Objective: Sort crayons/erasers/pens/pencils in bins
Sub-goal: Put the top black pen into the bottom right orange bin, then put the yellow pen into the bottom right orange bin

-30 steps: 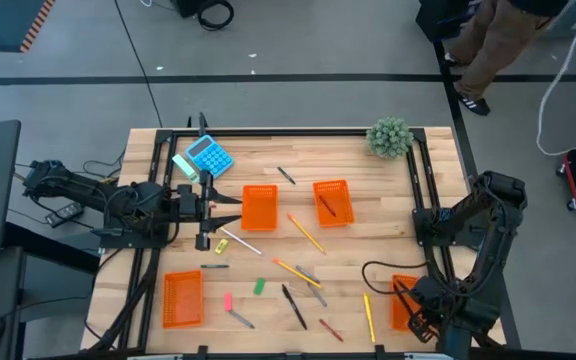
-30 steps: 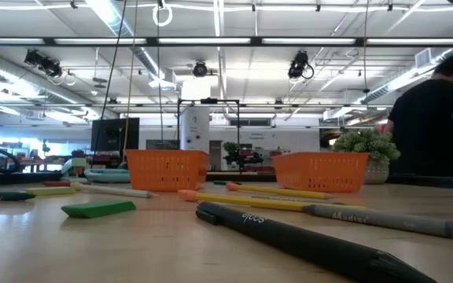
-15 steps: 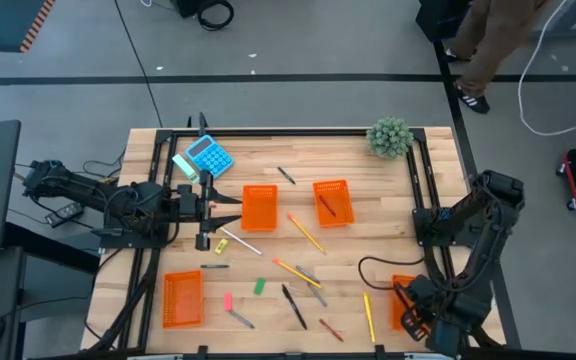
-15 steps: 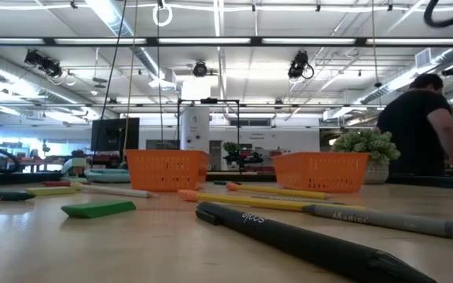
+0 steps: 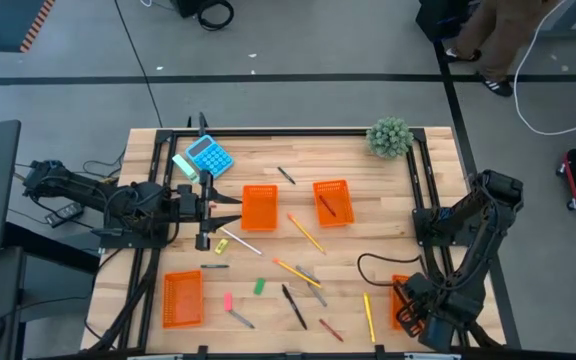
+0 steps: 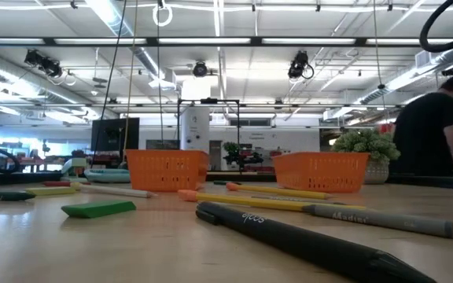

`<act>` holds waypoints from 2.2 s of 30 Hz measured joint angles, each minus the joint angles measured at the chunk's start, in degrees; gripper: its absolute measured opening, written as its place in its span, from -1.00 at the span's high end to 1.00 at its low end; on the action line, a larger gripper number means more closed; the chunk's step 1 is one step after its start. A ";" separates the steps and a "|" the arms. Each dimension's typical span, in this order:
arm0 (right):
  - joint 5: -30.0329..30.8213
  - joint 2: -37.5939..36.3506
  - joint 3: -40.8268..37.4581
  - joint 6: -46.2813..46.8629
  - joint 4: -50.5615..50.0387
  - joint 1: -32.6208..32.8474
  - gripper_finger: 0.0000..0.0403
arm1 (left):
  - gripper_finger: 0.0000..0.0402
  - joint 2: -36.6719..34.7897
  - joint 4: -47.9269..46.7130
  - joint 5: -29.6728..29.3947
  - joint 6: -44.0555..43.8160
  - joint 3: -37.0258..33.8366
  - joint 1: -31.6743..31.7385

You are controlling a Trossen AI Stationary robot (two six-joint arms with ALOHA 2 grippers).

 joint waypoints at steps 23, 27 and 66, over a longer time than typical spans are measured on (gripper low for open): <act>1.23 0.02 -5.29 0.00 5.31 -0.74 0.60 | 0.19 -0.02 -0.48 0.00 0.09 0.00 -0.02; 0.47 0.02 -5.17 -0.56 4.82 -0.74 0.60 | 0.19 -0.01 -0.48 0.00 0.10 0.00 0.00; 16.81 -2.60 -7.25 -34.66 17.56 -15.83 0.61 | 0.19 0.00 -0.94 0.00 0.13 0.00 -0.02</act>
